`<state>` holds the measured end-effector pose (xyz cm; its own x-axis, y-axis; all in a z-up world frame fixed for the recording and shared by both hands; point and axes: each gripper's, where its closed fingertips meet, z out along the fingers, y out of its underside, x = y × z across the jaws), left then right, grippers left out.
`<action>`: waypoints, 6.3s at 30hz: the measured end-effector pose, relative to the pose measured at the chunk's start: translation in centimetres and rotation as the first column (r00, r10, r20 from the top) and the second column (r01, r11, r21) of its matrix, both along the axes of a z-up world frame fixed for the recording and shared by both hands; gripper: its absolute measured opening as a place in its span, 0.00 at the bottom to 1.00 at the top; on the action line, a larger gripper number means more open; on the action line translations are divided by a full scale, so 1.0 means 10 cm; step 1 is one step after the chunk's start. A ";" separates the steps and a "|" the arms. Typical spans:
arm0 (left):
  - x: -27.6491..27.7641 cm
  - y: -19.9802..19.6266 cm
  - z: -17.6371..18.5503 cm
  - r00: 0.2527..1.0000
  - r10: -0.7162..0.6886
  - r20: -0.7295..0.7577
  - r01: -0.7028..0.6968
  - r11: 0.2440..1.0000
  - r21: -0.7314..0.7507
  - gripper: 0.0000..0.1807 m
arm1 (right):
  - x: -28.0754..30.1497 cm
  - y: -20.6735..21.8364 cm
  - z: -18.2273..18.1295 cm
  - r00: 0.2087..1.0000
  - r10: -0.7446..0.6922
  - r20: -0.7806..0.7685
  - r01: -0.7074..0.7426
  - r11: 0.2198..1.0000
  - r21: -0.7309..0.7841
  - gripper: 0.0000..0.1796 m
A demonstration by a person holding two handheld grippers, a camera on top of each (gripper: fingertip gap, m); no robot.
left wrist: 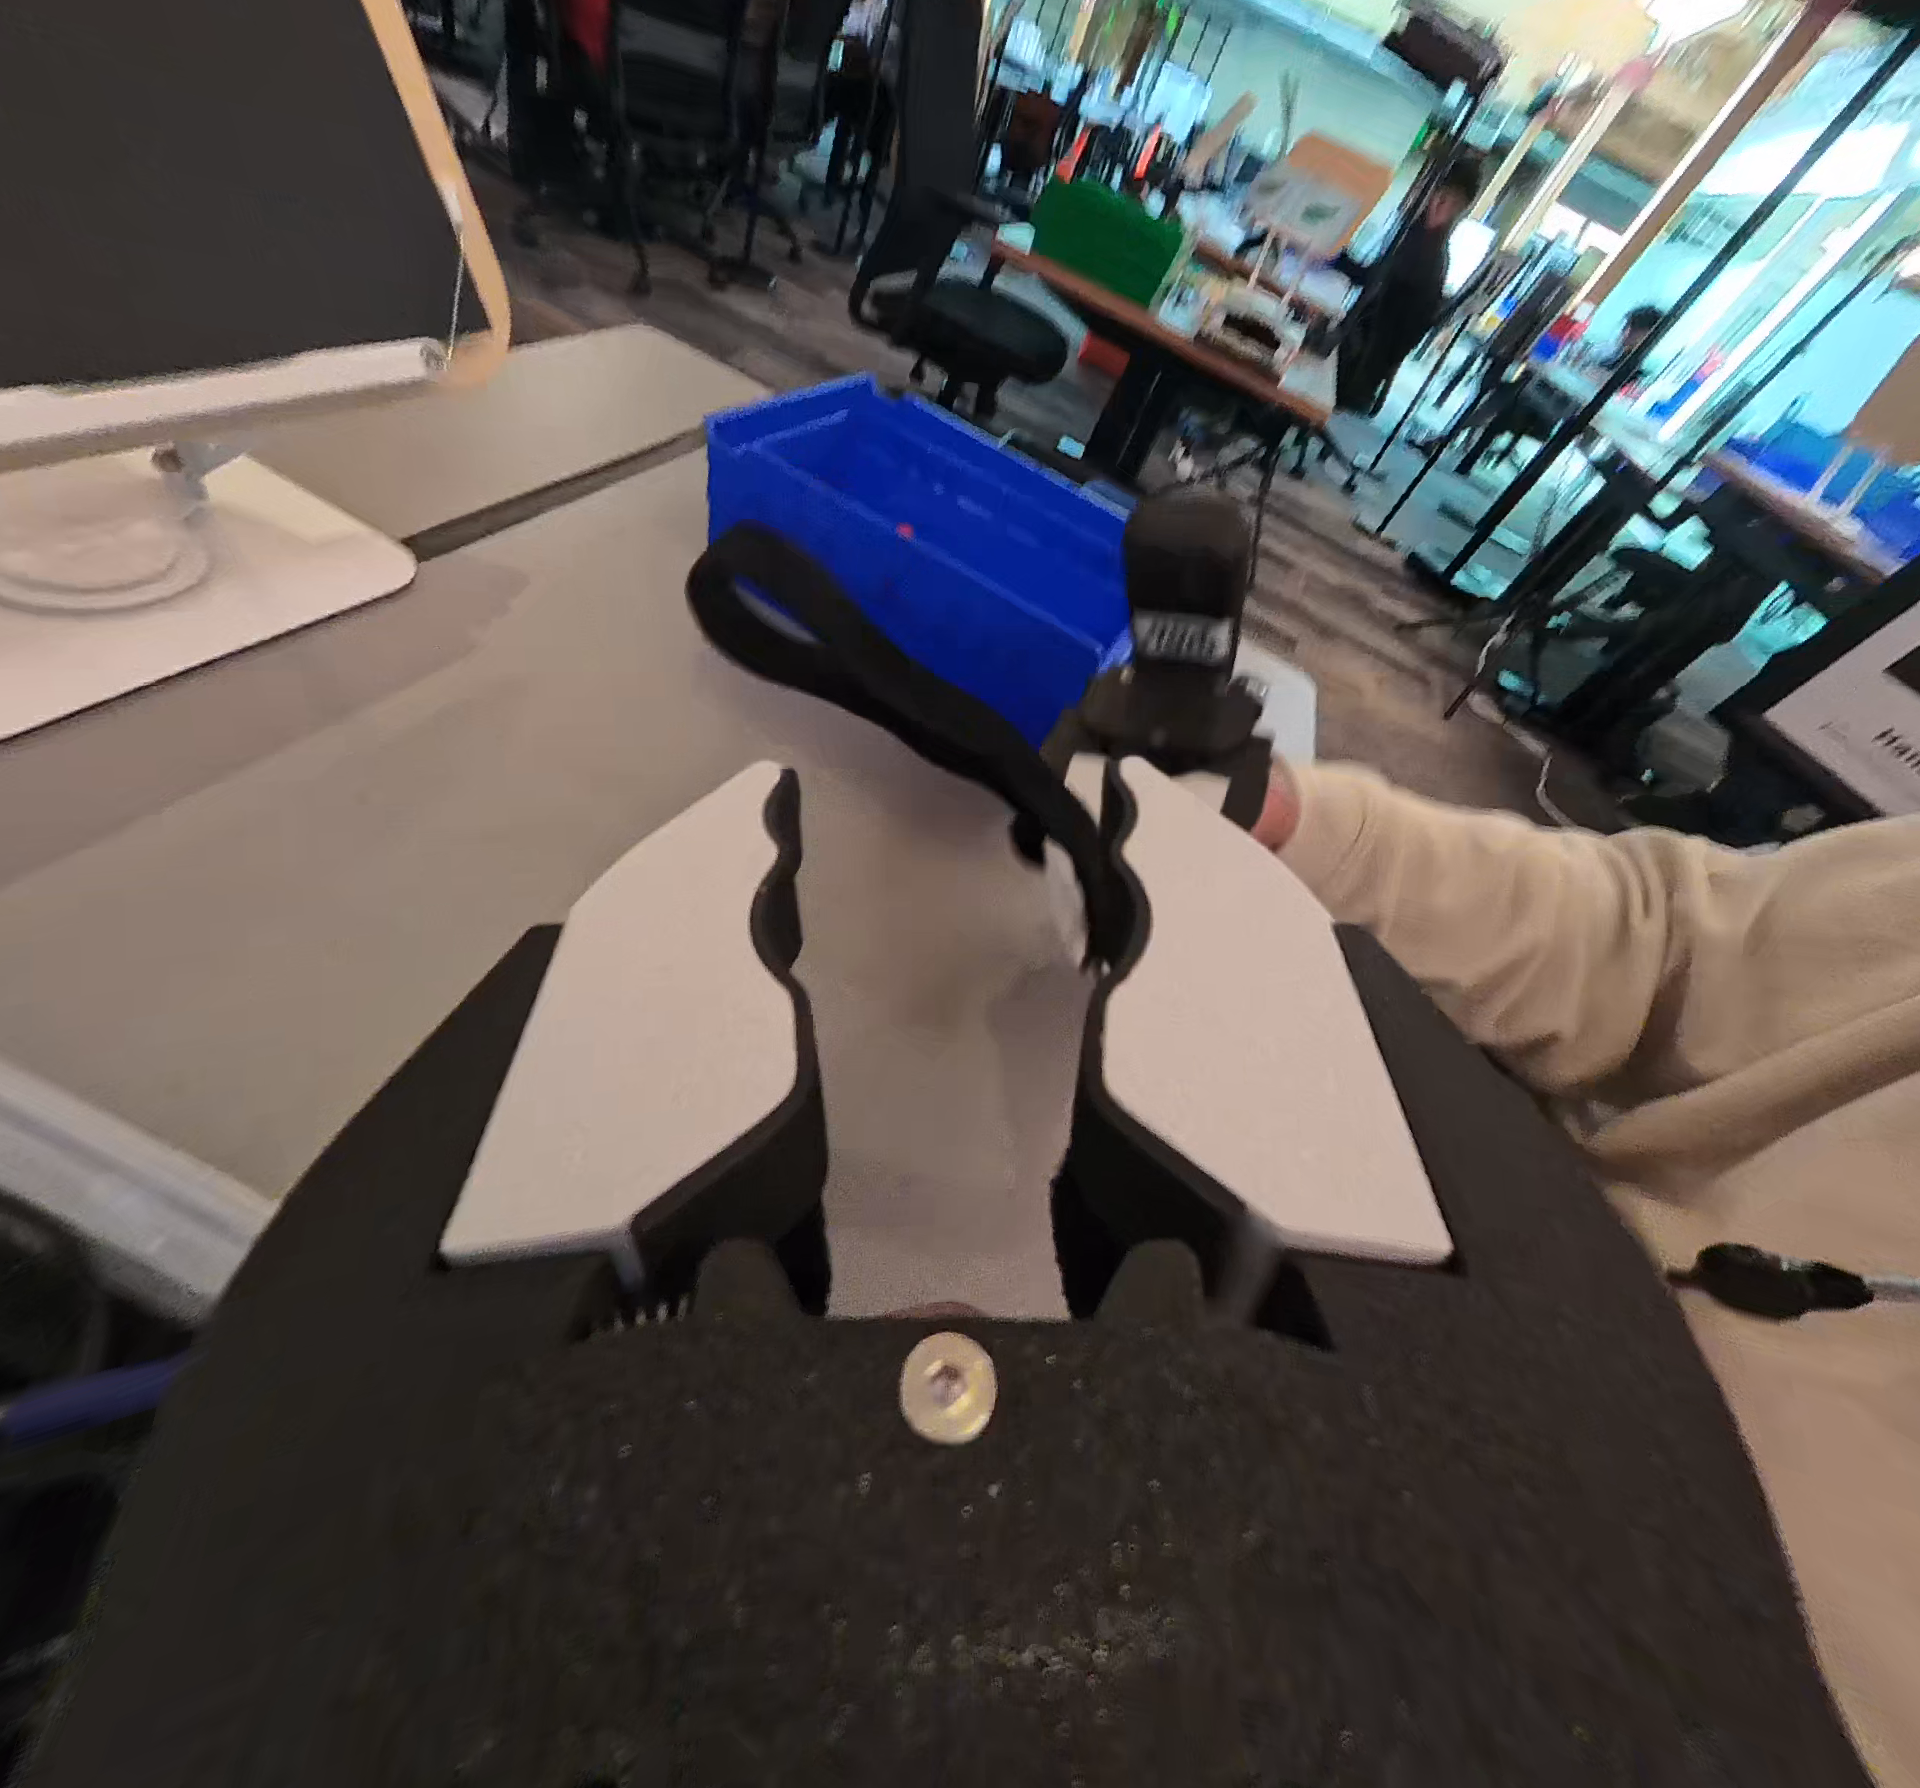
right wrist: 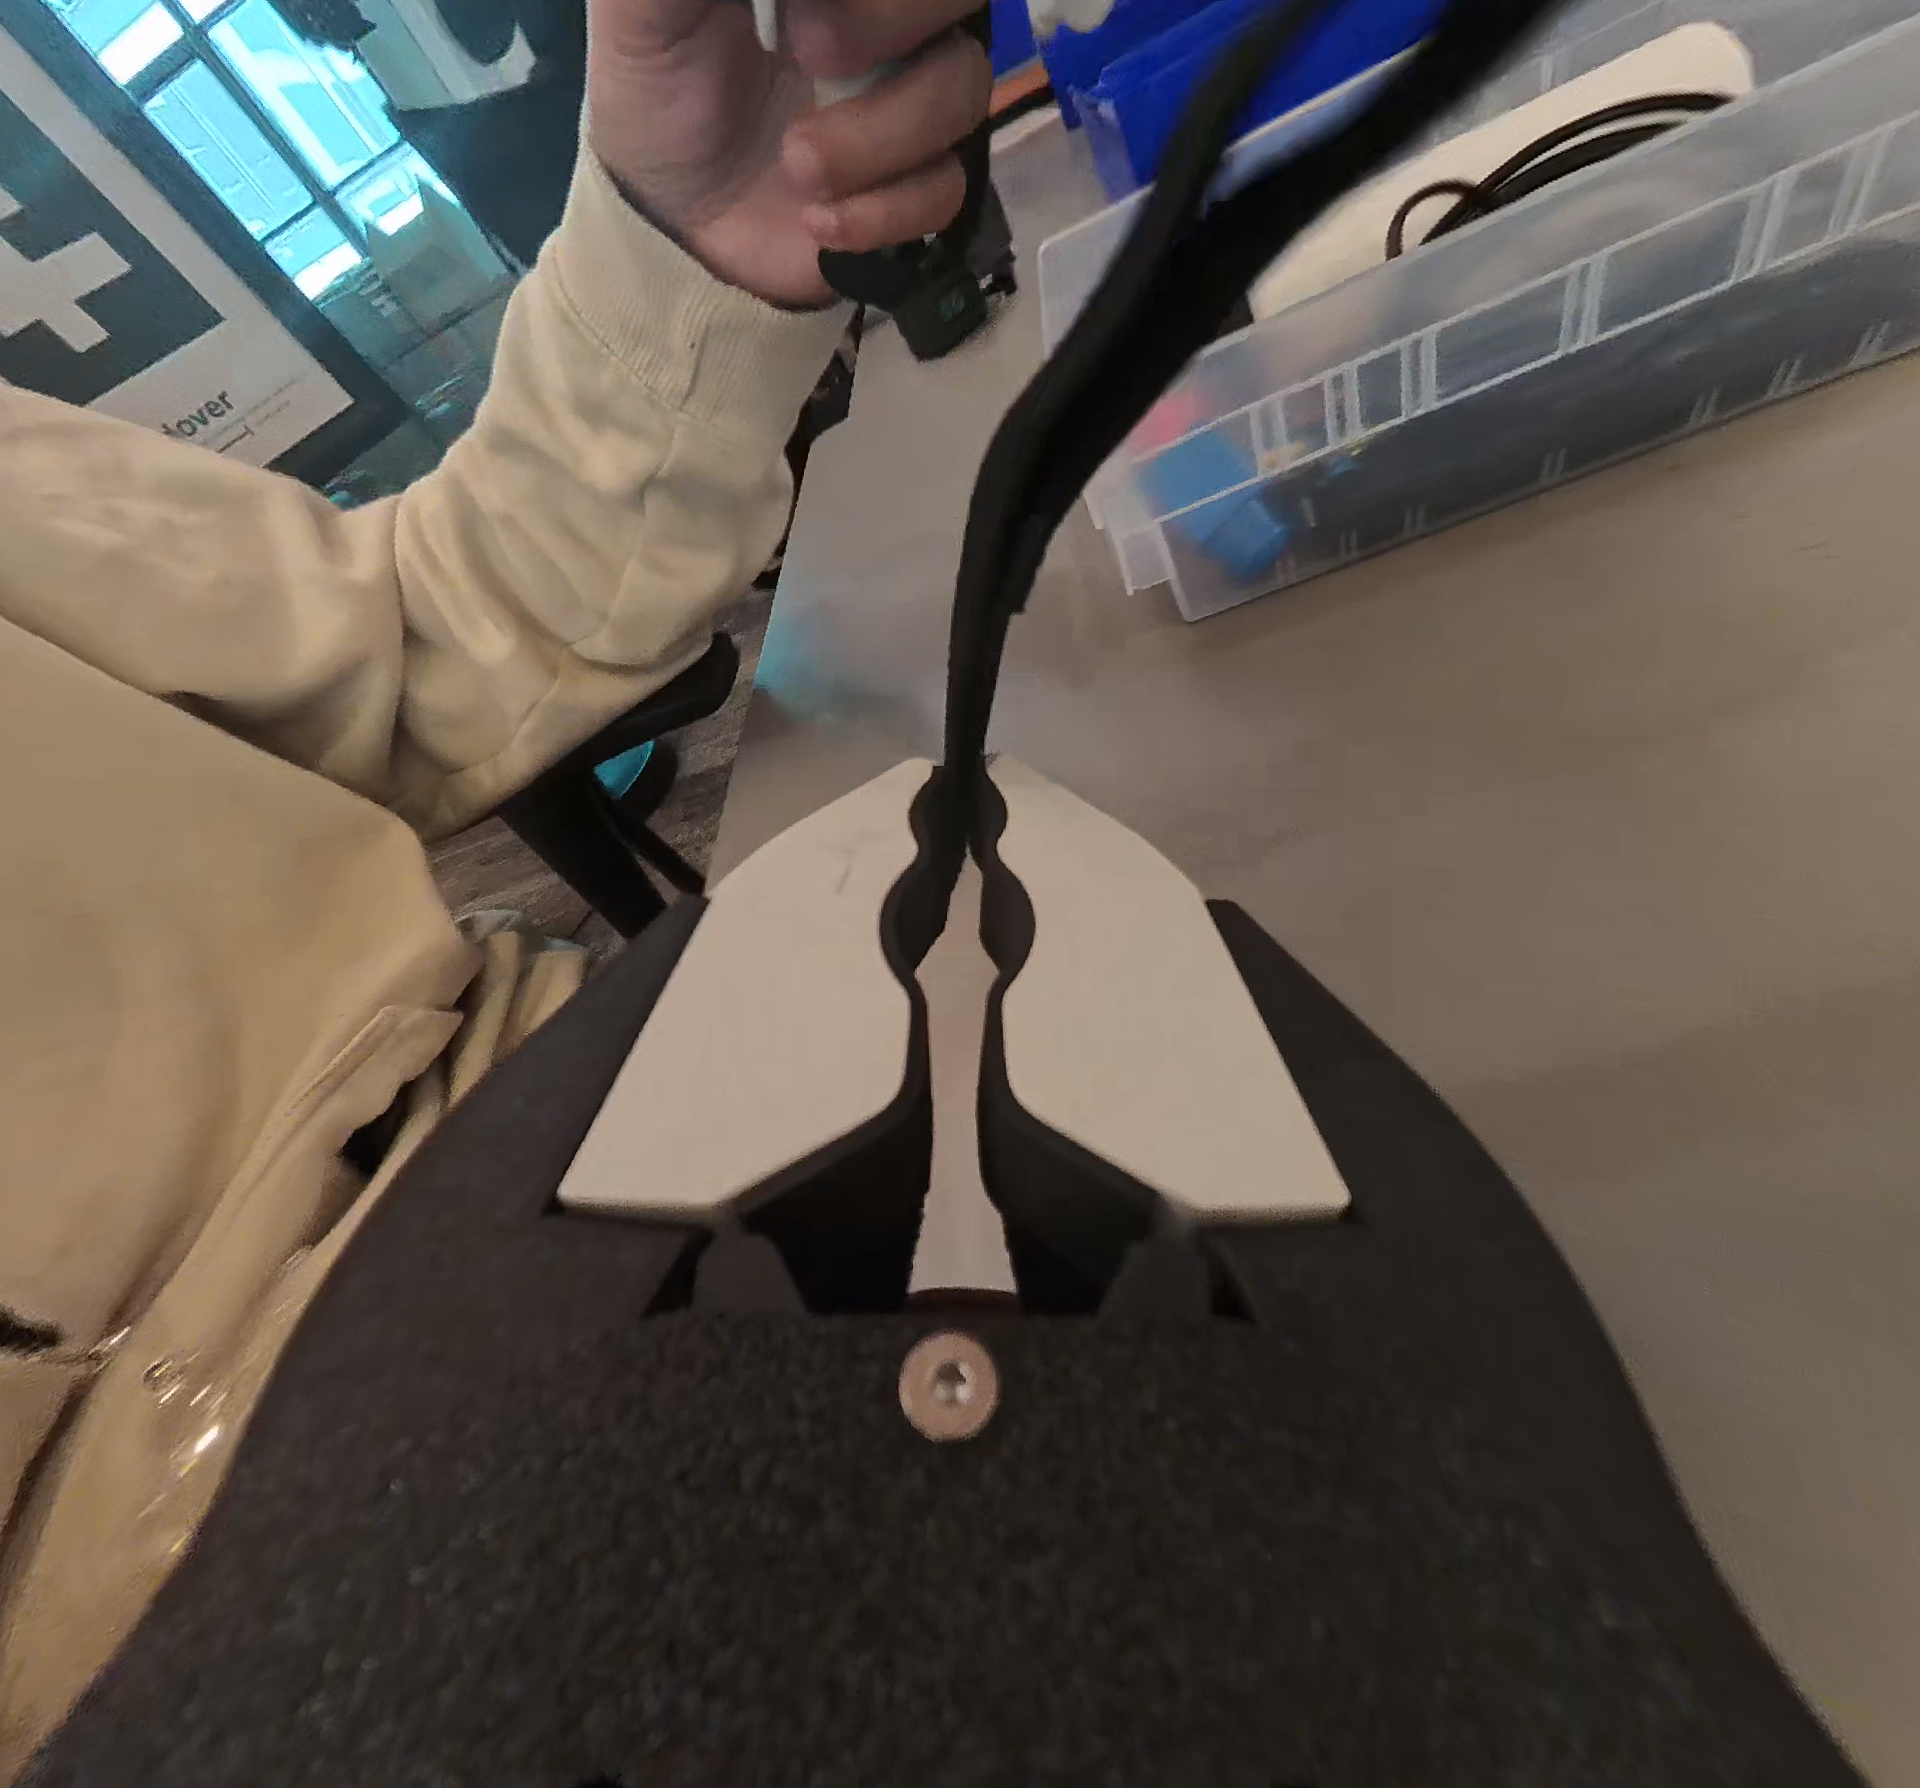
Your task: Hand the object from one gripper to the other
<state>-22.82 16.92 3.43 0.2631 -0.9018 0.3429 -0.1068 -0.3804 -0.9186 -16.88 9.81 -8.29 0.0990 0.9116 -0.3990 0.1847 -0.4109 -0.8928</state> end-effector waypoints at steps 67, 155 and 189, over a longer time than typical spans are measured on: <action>0.72 -0.29 -0.22 0.893 -0.102 0.438 0.164 0.981 -0.105 0.02 | -0.16 0.24 0.33 0.954 -0.234 -0.189 0.240 0.971 0.004 0.03; 0.04 -0.87 -1.10 0.983 0.180 0.044 -0.176 0.980 -0.093 0.30 | 3.42 1.26 0.42 0.149 -0.862 0.485 0.795 0.396 0.460 0.02; -0.72 -0.45 -1.11 0.769 0.604 -0.212 -0.540 0.790 0.292 0.30 | 0.47 0.35 0.58 0.863 -0.505 0.002 0.474 0.810 0.344 0.20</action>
<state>-30.03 12.45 -7.70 0.8067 -0.5910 0.0010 -0.1922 -0.2639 -0.9452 -12.16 13.33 -2.45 0.5875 0.8069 -0.0607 0.1212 -0.1619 -0.9793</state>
